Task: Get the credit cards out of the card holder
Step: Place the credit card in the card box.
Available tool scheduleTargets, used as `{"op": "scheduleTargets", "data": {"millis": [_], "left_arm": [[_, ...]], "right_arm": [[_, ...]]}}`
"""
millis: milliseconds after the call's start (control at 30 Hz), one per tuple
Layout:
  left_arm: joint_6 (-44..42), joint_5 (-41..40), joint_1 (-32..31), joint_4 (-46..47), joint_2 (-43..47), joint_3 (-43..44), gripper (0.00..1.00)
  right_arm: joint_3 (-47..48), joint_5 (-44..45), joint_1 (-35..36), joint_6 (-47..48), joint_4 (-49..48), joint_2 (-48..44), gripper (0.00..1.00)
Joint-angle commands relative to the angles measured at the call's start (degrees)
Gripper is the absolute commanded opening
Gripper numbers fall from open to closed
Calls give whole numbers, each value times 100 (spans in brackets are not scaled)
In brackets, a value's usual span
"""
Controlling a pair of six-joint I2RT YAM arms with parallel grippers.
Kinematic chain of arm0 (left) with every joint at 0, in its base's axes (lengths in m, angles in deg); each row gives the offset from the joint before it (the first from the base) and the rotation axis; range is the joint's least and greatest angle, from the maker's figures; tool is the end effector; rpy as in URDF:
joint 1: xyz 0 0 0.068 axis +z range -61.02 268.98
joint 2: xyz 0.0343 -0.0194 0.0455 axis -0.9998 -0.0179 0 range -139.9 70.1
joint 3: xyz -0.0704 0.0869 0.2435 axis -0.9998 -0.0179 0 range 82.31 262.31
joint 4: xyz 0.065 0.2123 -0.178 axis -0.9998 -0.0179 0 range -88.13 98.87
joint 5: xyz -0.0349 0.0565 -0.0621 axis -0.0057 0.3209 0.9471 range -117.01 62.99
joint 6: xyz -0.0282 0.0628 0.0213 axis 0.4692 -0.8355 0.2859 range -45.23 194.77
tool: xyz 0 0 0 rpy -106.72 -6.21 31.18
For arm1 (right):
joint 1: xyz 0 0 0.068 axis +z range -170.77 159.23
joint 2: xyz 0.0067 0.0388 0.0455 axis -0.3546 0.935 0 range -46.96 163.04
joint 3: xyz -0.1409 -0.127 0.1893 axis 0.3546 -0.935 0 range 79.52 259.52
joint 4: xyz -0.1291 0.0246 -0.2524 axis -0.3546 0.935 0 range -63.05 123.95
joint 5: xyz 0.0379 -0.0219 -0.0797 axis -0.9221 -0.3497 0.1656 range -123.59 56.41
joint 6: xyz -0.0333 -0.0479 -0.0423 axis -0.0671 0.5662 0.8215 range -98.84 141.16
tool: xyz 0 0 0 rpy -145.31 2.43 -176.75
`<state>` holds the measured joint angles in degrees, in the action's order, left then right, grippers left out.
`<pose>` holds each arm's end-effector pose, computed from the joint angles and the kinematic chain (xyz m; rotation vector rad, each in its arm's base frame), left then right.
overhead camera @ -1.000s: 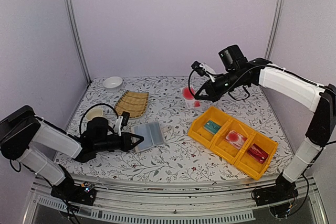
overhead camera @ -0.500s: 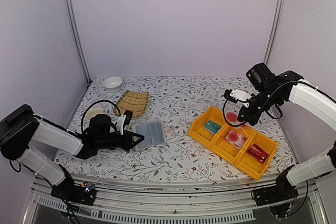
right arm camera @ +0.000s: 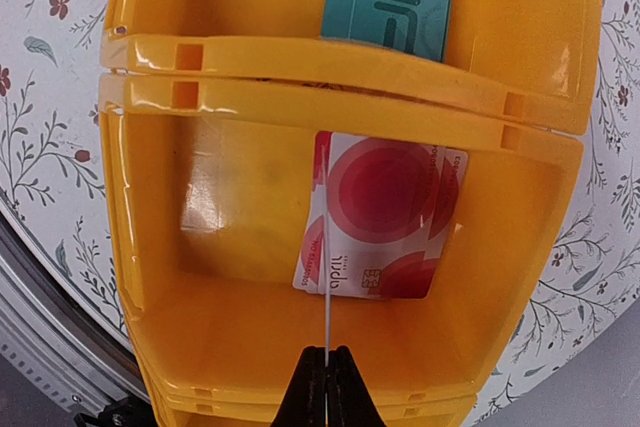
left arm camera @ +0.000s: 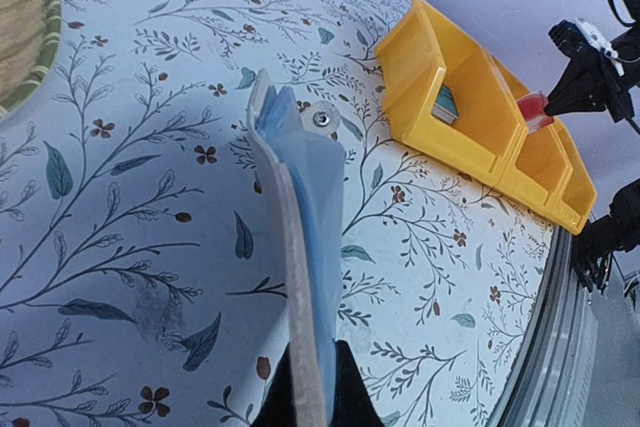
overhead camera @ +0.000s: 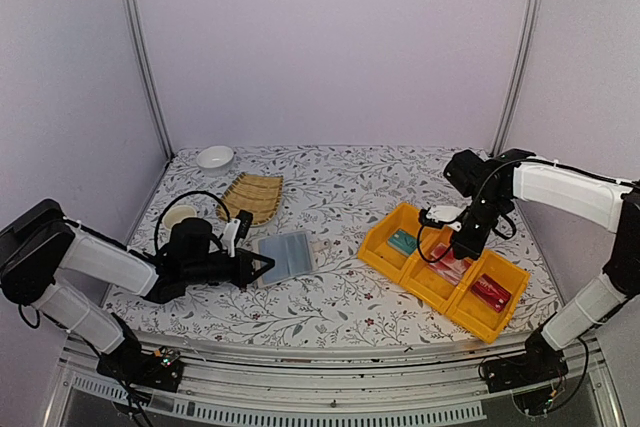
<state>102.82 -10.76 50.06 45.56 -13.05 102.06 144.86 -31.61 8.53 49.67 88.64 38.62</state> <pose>0.2079 -0.1893 0.0975 0.3946 2.1378 -0.9941 0.2561 0.1413 0.2025 -1.4470 2.6282 -0.0504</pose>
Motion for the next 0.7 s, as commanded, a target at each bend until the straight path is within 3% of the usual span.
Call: {"op": "scheduleTargets", "data": {"millis": [0,167,400,667], "left_arm": [[-94,25,68,23,1,66,0],[-133,36,73,-16,-7,103,0],[-107,97,71,-5,-48,127,0],[-103,56,69,-23,-9,100,0]], "right_arm": [[53,-106,9,46,205,114,2],[-137,-36,7,119,122,154,2],[355,212,5,9,359,923,2],[541,374,6,-118,425,1022,2]]}}
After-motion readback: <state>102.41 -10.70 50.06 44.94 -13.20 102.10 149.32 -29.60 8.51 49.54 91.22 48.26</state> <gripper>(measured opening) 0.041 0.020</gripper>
